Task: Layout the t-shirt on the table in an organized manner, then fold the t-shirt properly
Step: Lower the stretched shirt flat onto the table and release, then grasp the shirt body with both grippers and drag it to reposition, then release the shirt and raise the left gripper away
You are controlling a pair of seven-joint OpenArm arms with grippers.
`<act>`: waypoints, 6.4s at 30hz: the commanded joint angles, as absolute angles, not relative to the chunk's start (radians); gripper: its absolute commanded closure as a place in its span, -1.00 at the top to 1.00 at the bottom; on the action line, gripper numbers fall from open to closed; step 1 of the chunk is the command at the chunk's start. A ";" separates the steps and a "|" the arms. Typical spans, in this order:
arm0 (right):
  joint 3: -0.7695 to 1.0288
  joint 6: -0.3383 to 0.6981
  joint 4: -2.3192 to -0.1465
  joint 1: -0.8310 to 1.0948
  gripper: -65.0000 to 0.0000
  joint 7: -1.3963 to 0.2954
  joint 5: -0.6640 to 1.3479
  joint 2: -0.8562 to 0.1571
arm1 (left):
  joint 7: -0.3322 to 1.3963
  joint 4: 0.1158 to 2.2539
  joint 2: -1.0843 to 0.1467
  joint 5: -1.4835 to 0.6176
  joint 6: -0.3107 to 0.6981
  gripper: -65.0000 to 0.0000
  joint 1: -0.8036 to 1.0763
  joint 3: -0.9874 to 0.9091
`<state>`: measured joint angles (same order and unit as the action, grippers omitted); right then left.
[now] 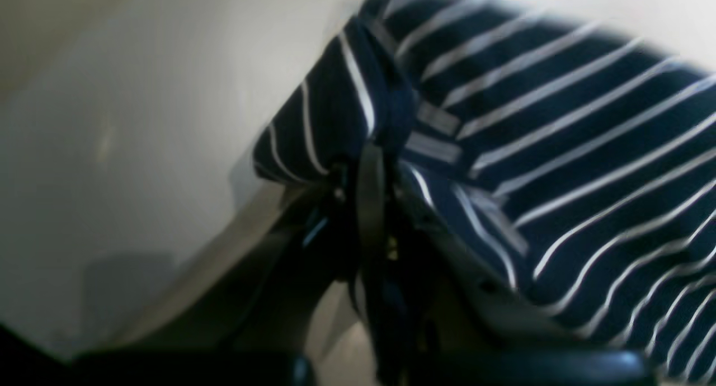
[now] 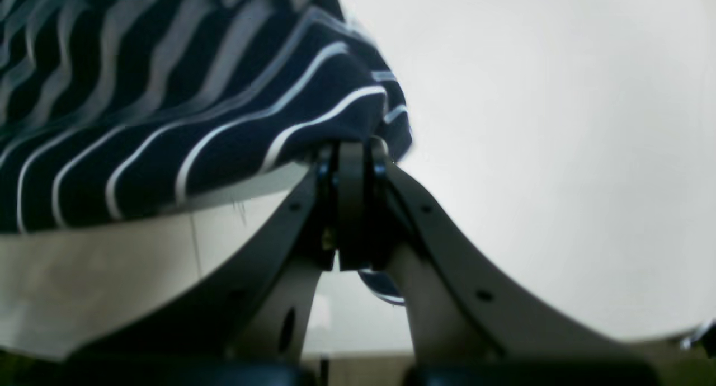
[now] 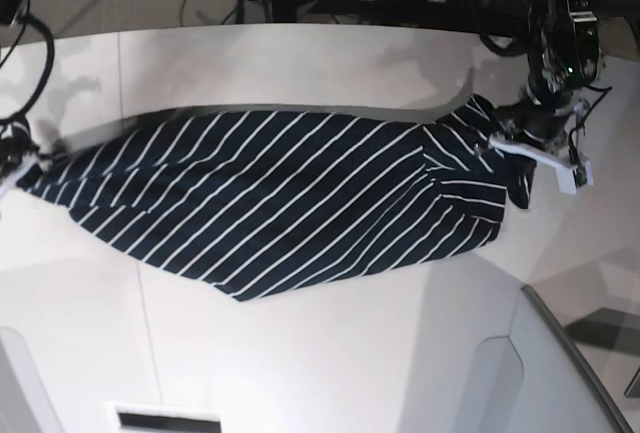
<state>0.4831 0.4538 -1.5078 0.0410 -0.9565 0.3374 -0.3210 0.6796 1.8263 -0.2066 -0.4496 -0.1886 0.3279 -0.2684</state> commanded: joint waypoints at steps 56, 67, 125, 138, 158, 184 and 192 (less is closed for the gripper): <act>0.145 0.452 -1.267 -0.067 0.01 -0.707 0.334 -0.398 | 0.552 1.771 -0.137 -0.444 -0.194 -1.00 0.274 0.074; 0.101 0.452 -1.052 -0.101 -0.95 -0.648 0.334 -0.401 | 0.535 1.307 -0.143 -0.355 -0.214 -1.00 0.038 0.185; -0.624 0.453 -1.125 -0.461 -0.96 -0.642 0.335 -0.111 | 0.387 1.411 -0.058 -0.101 -0.219 -1.00 0.166 0.332; -0.587 0.446 -0.727 -0.599 -0.82 -0.453 0.340 -0.002 | 0.387 1.307 -0.110 -0.101 -0.278 -1.00 0.151 0.331; -0.369 0.452 -0.492 -0.596 0.67 -0.311 0.335 -0.015 | 0.387 1.307 -0.105 -0.101 -0.278 -1.00 0.150 0.332; -0.130 0.378 -0.495 -0.596 -1.00 -0.377 0.337 -0.222 | 0.387 1.187 -0.173 -0.101 -0.282 -1.00 -0.120 0.331; -0.113 0.371 -0.495 -0.591 -1.00 -0.397 0.337 -0.245 | 0.394 1.199 -0.041 -0.108 -0.257 -1.00 -0.154 0.384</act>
<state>-0.1169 0.3664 -0.4782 -0.5613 -0.4114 0.3279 -0.2329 0.4118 1.1797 -0.0544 -0.1043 -0.2699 -0.1413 0.3786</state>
